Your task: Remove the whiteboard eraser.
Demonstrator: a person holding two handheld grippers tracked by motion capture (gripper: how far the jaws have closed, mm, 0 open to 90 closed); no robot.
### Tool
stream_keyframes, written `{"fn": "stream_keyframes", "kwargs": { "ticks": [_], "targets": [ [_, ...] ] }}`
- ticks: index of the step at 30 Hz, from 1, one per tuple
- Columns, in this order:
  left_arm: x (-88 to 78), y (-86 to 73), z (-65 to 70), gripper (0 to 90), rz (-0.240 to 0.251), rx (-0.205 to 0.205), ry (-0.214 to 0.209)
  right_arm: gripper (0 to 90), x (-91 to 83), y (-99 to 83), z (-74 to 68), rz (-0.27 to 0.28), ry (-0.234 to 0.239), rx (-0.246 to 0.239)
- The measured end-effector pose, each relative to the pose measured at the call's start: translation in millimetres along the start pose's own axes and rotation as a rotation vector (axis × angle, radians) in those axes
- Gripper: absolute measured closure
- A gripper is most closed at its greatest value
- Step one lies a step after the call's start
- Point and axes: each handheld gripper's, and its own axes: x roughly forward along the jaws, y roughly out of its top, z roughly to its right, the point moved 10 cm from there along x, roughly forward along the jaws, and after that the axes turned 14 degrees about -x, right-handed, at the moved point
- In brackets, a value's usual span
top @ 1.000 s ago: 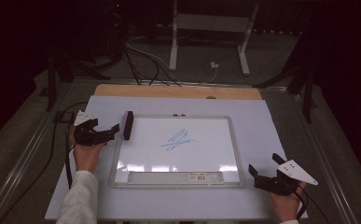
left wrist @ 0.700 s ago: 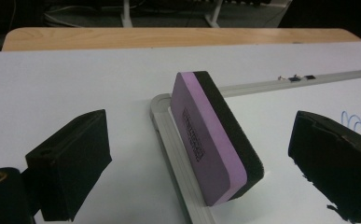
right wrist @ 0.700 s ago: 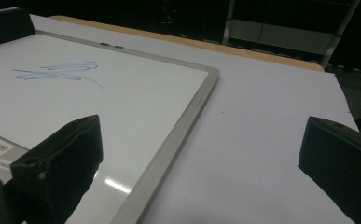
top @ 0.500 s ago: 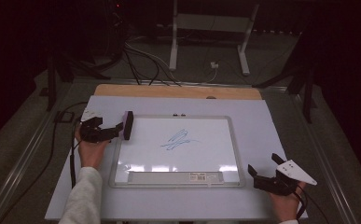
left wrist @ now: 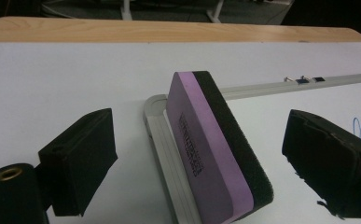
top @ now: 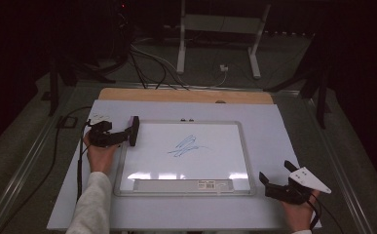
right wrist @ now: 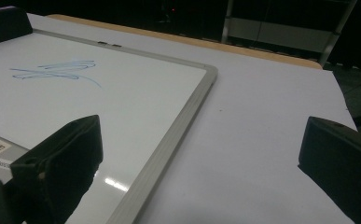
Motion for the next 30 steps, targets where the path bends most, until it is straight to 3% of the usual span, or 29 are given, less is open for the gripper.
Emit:
{"fn": "stream_keyframes", "kwargs": {
  "ticks": [19, 24, 30],
  "targets": [
    [10.7, -3.1, -9.0, 10.8, -0.032, -0.037, 0.05, 0.2, 1.0, -0.8, -0.9, -0.008, 0.001, 0.001],
    [14.0, -6.7, -12.9, 16.0, -0.058, -0.044, 0.072, 0.2, 1.4, -1.0, -1.3, -0.01, 0.003, -0.001],
    [15.1, -10.0, -8.2, 27.2, -0.082, -0.053, 0.022, 0.1, 2.0, -1.4, -1.7, -0.013, 0.005, -0.001]
  ]
}}
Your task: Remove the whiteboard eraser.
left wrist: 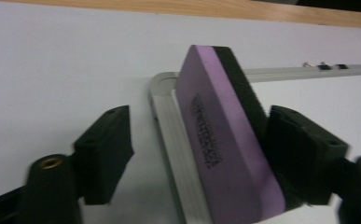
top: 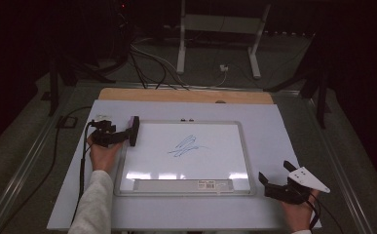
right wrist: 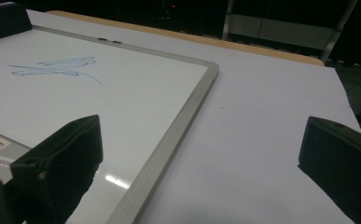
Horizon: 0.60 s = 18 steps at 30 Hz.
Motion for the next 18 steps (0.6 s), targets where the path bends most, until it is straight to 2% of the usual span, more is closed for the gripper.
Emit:
{"fn": "stream_keyframes", "kwargs": {
  "ticks": [6, 15, 18],
  "targets": [
    [0.3, -1.5, 4.3, 35.8, -0.013, -0.013, -0.039, 0.1, 0.5, 0.3, -1.2, 0.0, 0.004, -0.003],
    [9.8, -7.8, 18.6, 35.7, -0.042, -0.028, -0.095, 0.2, 0.0, 0.5, -0.7, 0.001, 0.002, -0.003],
    [12.8, -9.9, 22.5, 35.7, -0.06, -0.026, -0.101, 0.2, -0.1, 0.1, 0.3, 0.002, 0.001, 0.0]
  ]
}}
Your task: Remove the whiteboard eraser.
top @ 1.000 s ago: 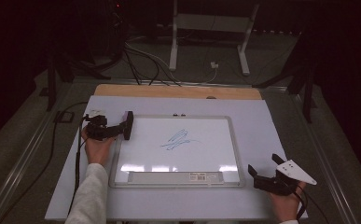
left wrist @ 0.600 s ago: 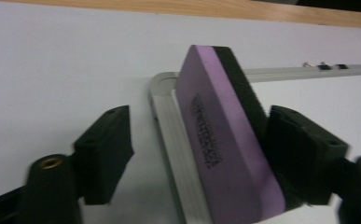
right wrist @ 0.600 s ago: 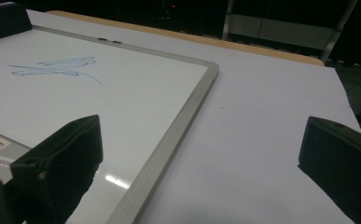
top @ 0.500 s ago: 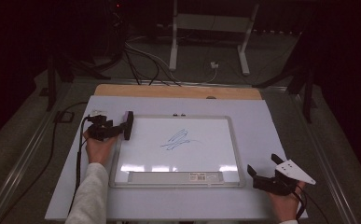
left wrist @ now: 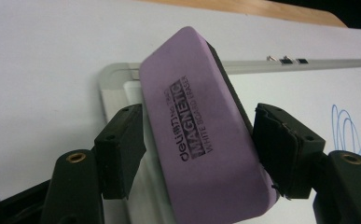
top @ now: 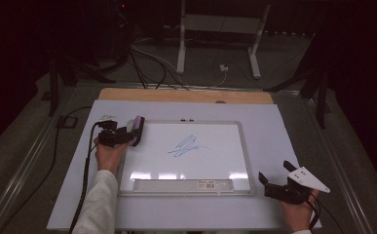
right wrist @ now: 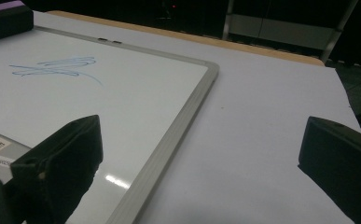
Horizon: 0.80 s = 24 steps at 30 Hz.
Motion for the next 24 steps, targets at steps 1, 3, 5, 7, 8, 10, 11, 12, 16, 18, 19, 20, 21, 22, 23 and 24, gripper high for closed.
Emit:
{"fn": "stream_keyframes", "kwargs": {
  "ticks": [1, 3, 5, 7, 8, 10, 11, 12, 16, 18, 19, 20, 21, 22, 23, 24],
  "targets": [
    [1.2, -0.7, 1.3, 35.7, -0.006, 0.002, -0.001, 0.2, -0.1, 0.1, 0.1, 0.001, 0.0, 0.0],
    [3.2, -1.8, 2.6, 35.7, -0.014, 0.003, -0.003, 0.2, -0.5, 0.7, -0.1, 0.003, 0.0, 0.002],
    [5.6, -3.7, 3.5, 35.5, -0.021, 0.003, 0.001, 0.1, -0.7, 1.0, -0.1, 0.005, -0.001, 0.0],
    [9.0, -7.7, 2.2, 35.1, -0.04, 0.011, 0.015, 0.2, -0.7, 1.1, 0.0, 0.005, -0.001, 0.001],
    [9.9, -9.1, 2.0, 35.2, -0.046, 0.015, 0.02, 0.2, -0.7, 1.1, 0.1, 0.006, -0.001, 0.0],
    [10.9, -11.5, 1.5, 38.9, -0.056, 0.026, 0.031, 0.2, -0.8, 1.0, 0.3, 0.005, -0.001, 0.001],
    [10.8, -11.4, 1.5, 40.8, -0.053, 0.025, 0.034, 0.2, -0.9, 1.0, 0.5, 0.006, -0.001, 0.0],
    [10.5, -11.0, 1.6, 41.3, -0.052, 0.024, 0.035, 0.1, -1.0, 0.9, 0.6, 0.006, -0.002, 0.001],
    [7.7, -8.5, 1.5, 41.6, -0.041, 0.021, 0.04, 0.2, -1.2, 1.2, 0.7, 0.007, -0.002, -0.001],
    [5.8, -6.6, 2.3, 41.7, -0.03, 0.023, 0.04, 0.2, -1.2, 1.4, 0.5, 0.008, -0.002, -0.002],
    [4.9, -6.0, 2.3, 41.7, -0.027, 0.025, 0.039, 0.2, -1.3, 1.4, 0.5, 0.007, -0.002, -0.001],
    [3.7, -5.1, 2.5, 41.7, -0.025, 0.027, 0.038, 0.1, -1.2, 1.3, 0.6, 0.007, -0.003, -0.001],
    [2.6, -4.3, 2.9, 41.7, -0.021, 0.027, 0.036, 0.1, -1.2, 1.3, 0.6, 0.007, -0.003, -0.001],
    [1.3, -3.5, 3.4, 41.7, -0.017, 0.027, 0.034, 0.2, -1.3, 1.3, 0.6, 0.007, -0.004, -0.001],
    [0.3, -2.7, 3.8, 41.7, -0.013, 0.03, 0.033, 0.1, -1.5, 1.4, 0.6, 0.008, -0.003, 0.0],
    [-0.6, -2.3, 4.0, 41.7, -0.011, 0.033, 0.032, 0.1, -1.6, 1.6, 0.7, 0.009, -0.004, 0.0]
  ]
}}
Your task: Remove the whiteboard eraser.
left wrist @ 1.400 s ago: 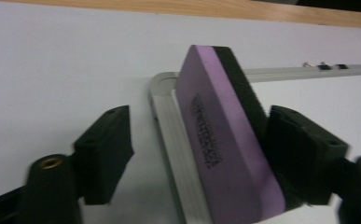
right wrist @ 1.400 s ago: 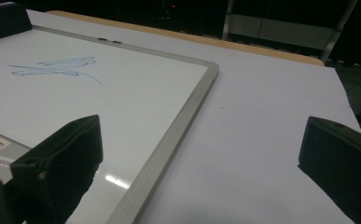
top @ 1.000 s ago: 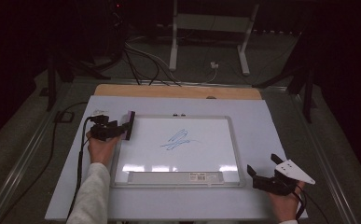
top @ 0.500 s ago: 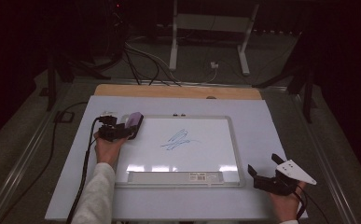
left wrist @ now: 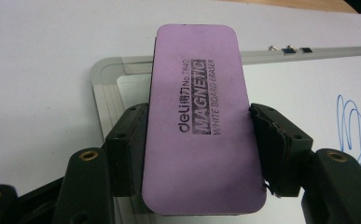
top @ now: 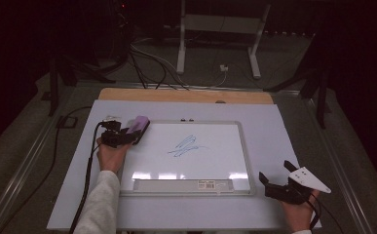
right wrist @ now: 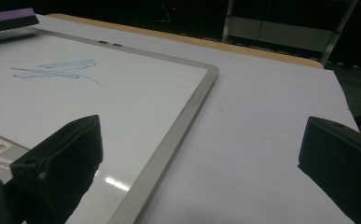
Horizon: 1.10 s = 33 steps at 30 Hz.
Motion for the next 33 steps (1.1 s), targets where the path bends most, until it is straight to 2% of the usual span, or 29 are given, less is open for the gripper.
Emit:
{"fn": "stream_keyframes", "kwargs": {
  "ticks": [19, 33],
  "targets": [
    [-17.8, 6.2, 14.9, 41.7, 0.046, 0.061, -0.022, 0.2, -1.0, 1.3, -0.6, 0.008, -0.001, 0.003],
    [-20.4, 3.0, 39.6, 41.7, 0.041, 0.134, -0.051, 0.1, -0.5, 0.7, 0.4, 0.007, -0.002, 0.004]
  ]
}}
